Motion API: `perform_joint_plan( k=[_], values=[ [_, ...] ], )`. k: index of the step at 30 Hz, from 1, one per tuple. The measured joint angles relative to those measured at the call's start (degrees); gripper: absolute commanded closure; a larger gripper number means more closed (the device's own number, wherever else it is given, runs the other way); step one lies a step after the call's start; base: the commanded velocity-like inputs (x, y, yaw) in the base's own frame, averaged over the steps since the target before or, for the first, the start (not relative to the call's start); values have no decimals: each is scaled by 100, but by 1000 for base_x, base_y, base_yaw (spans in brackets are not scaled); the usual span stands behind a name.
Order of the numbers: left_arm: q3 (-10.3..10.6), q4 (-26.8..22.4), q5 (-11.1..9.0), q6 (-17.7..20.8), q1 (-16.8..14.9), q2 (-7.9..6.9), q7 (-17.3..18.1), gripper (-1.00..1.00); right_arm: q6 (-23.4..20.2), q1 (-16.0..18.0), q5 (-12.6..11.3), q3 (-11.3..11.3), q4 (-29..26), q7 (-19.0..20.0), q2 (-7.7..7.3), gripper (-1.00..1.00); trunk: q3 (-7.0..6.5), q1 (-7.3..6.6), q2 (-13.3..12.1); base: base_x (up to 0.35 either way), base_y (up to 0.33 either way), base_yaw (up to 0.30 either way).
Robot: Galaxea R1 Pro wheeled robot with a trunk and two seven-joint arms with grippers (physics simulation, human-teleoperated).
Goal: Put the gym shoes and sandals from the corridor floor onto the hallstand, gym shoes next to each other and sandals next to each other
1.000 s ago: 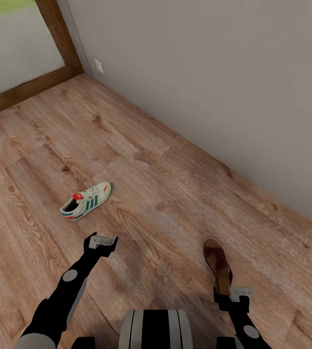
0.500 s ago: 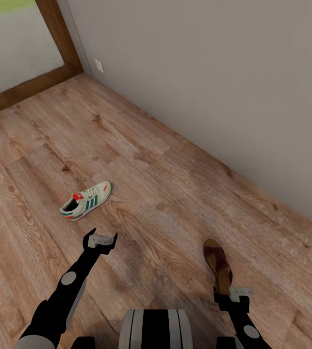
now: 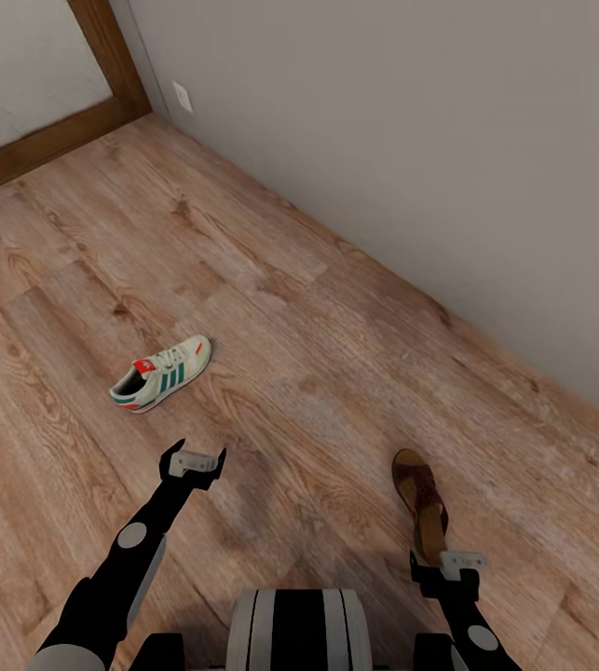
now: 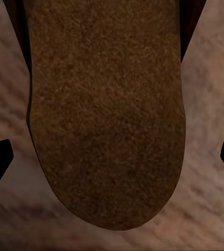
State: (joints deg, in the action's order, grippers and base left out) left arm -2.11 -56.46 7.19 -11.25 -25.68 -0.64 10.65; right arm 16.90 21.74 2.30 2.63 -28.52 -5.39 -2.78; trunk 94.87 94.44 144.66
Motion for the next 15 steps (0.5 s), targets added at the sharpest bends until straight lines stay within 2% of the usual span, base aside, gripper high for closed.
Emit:
perform_joint_plan(
  k=[13,14,15],
  values=[
    [2,9,4,14,-5,-1,1,-100,0,1,0,2,0,-8,-4,-100,4,0,0,0,0,0],
    [2,10,4,15,-5,-1,1,-100,0,0,0,3,0,-8,-4,100,4,0,0,0,0,0],
    [2,10,4,17,-5,-1,1,-100,0,-2,3,-1,3,-11,-3,100,4,0,0,0,0,0]
  ],
)
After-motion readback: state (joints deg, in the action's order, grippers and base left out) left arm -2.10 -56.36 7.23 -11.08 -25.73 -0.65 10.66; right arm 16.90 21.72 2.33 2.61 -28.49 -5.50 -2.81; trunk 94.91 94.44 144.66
